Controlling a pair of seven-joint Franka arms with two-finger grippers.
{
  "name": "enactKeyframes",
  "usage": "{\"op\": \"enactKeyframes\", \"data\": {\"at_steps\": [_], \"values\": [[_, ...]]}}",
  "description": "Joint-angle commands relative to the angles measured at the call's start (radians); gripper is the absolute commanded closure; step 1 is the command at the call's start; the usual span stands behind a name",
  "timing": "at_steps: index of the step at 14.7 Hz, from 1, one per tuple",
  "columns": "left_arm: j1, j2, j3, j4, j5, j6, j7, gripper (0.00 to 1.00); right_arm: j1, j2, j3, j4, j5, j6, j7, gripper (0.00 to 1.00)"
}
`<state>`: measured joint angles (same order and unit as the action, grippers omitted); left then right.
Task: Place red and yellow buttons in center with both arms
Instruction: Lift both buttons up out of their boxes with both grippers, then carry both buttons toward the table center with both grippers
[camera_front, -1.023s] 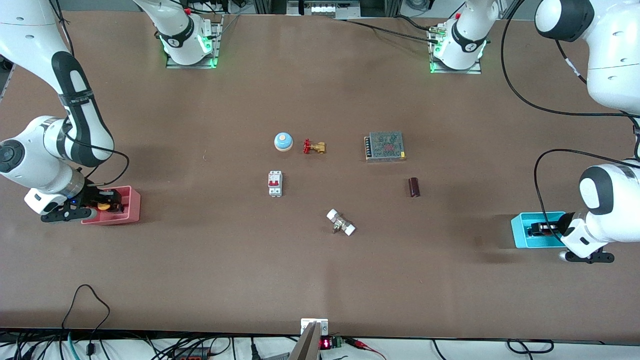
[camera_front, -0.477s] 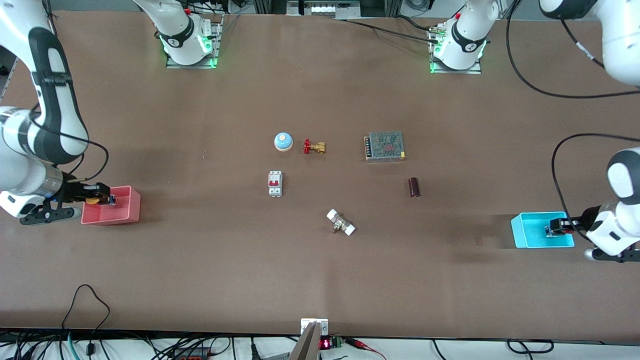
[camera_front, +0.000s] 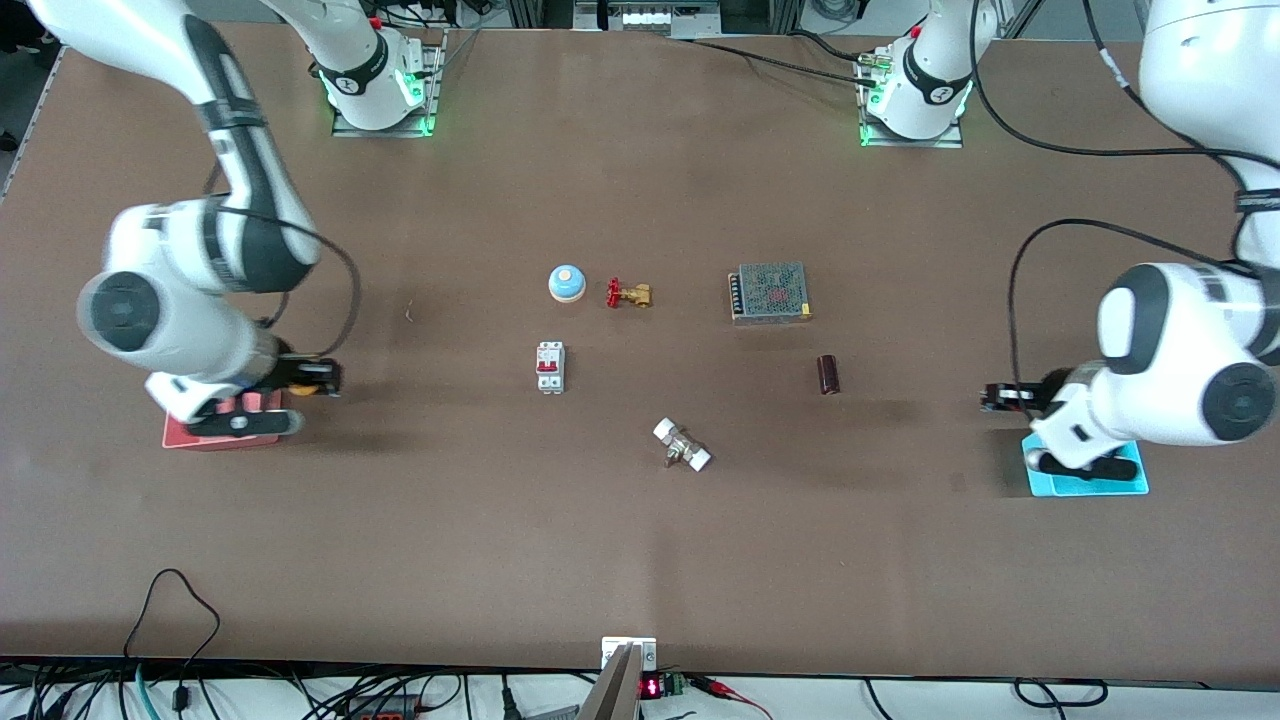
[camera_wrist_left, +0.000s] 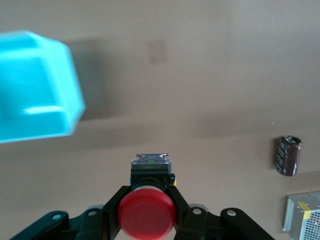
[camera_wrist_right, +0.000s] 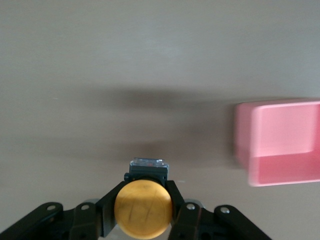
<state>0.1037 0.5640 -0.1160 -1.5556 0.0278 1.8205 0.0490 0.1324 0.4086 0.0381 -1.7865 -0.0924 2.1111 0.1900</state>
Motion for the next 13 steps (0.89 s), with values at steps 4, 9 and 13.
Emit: {"op": "enactKeyframes", "data": {"at_steps": [4,9,13], "values": [[0.016,-0.019,-0.019,-0.187,-0.048,0.167,0.002,0.76,0.062,0.045,0.017,-0.116,-0.035,0.223,0.134,0.8],[0.007,-0.016,-0.019,-0.256,-0.049,0.23,0.0,0.76,0.078,0.091,0.017,-0.119,-0.035,0.297,0.132,0.79],[0.002,-0.012,-0.019,-0.271,-0.049,0.247,-0.009,0.34,0.078,0.101,0.017,-0.119,-0.035,0.303,0.132,0.69]]}}
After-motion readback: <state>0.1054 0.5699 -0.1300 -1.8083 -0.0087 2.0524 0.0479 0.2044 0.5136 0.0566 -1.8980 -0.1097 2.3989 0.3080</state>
